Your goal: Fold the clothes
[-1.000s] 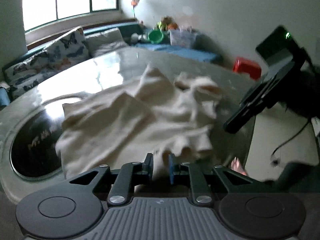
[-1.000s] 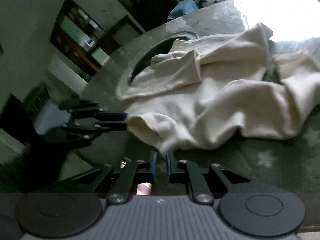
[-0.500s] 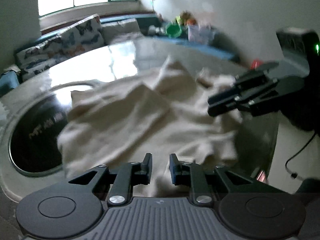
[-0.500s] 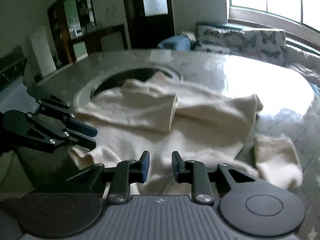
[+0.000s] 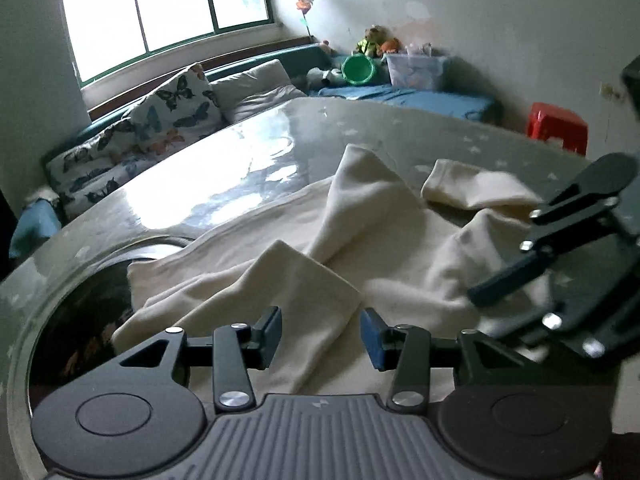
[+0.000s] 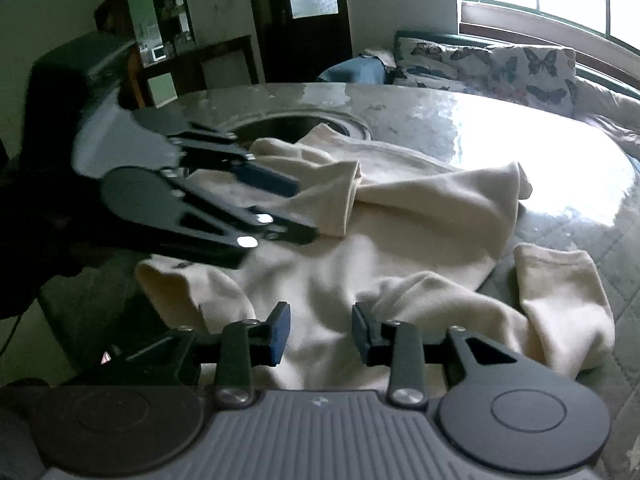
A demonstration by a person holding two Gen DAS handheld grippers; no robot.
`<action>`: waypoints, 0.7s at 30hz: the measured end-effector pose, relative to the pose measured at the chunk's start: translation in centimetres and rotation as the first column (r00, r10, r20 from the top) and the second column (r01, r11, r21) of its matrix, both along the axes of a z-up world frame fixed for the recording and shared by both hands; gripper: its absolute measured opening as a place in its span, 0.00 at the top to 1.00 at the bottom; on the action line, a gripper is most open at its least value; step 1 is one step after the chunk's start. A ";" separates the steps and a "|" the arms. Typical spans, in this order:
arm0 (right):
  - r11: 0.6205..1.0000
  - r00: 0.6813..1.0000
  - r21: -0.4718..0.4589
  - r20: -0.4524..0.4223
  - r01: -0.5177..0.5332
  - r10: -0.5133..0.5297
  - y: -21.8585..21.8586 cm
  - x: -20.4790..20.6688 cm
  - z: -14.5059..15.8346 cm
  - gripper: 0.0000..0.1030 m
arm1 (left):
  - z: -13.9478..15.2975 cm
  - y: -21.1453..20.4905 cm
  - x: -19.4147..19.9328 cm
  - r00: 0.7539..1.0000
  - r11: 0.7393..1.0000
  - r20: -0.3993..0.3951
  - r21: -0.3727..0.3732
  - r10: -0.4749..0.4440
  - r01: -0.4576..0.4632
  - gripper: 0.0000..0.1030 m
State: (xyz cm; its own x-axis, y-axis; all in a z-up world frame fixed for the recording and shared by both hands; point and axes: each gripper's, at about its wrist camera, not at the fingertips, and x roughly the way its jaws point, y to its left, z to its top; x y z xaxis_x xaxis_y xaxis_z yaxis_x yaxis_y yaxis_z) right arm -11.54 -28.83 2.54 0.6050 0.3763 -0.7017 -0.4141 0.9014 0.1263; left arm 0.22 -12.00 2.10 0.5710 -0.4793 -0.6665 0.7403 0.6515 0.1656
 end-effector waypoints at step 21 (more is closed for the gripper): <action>1.000 1.000 0.010 -0.007 -0.008 0.008 0.0 -0.3 -0.2 0.60 | 5.0 8.4 0.7 0.962 0.936 0.026 -0.240 0.271 -0.257 0.94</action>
